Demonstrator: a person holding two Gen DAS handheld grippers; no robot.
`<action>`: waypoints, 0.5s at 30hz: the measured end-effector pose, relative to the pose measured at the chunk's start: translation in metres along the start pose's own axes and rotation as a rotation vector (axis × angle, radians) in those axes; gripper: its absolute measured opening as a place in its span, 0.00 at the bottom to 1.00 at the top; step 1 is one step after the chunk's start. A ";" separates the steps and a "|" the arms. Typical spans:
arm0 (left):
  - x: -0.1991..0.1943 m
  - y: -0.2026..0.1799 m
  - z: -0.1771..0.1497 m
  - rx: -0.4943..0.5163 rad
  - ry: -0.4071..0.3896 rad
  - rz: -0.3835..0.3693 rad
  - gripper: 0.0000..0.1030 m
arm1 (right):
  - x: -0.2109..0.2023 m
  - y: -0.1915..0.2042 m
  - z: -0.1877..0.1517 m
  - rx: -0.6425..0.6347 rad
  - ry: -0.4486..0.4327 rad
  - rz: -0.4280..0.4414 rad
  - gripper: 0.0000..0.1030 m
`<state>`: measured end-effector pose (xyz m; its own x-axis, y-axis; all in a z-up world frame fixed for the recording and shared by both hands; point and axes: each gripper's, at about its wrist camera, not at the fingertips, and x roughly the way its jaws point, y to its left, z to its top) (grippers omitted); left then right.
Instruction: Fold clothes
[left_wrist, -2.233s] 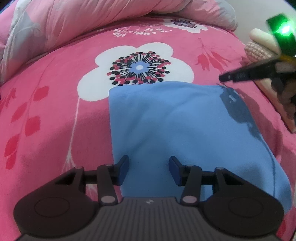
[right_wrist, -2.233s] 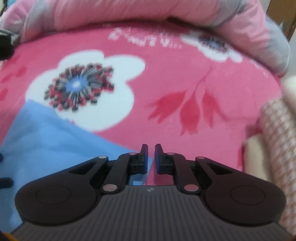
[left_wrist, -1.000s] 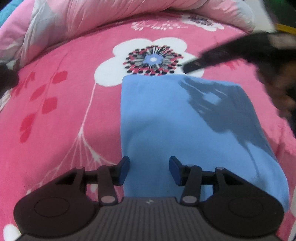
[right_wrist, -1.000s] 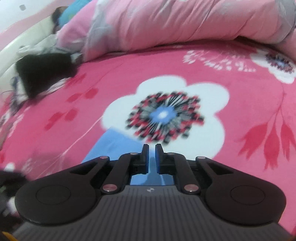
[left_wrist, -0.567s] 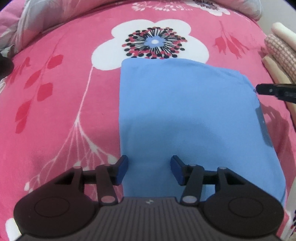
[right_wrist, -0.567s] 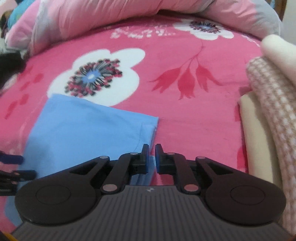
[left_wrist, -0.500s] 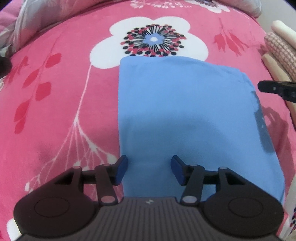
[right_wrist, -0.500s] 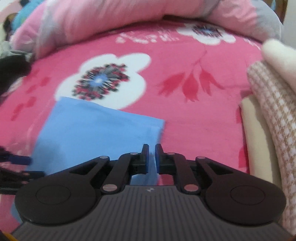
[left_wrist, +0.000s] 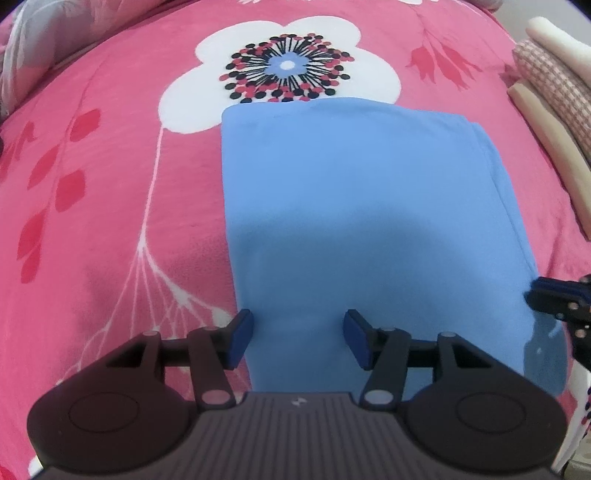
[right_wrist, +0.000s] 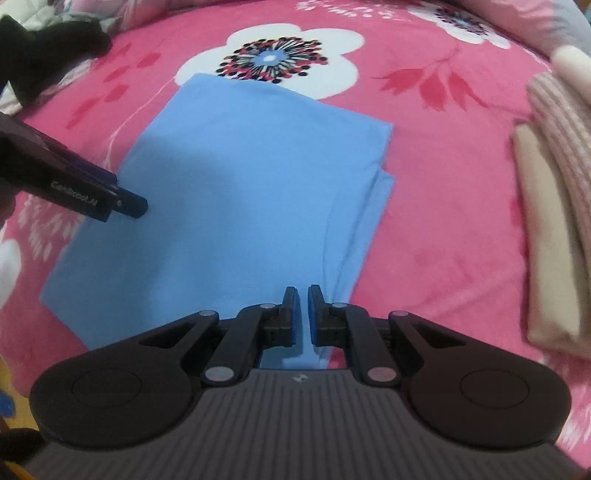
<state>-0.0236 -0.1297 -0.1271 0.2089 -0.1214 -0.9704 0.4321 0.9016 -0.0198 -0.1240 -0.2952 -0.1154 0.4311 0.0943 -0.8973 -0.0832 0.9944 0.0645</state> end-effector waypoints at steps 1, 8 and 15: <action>0.000 0.000 0.000 0.003 0.003 -0.001 0.56 | -0.003 0.002 -0.001 0.001 -0.004 0.002 0.06; 0.001 0.003 0.001 0.013 0.032 -0.014 0.61 | -0.023 0.019 -0.005 -0.016 -0.024 0.023 0.07; -0.002 0.013 0.001 0.017 0.019 -0.058 0.62 | -0.025 0.008 -0.004 0.089 -0.023 0.055 0.07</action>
<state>-0.0171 -0.1179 -0.1255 0.1661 -0.1651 -0.9722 0.4574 0.8863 -0.0723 -0.1393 -0.2901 -0.0942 0.4487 0.1492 -0.8812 -0.0277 0.9878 0.1531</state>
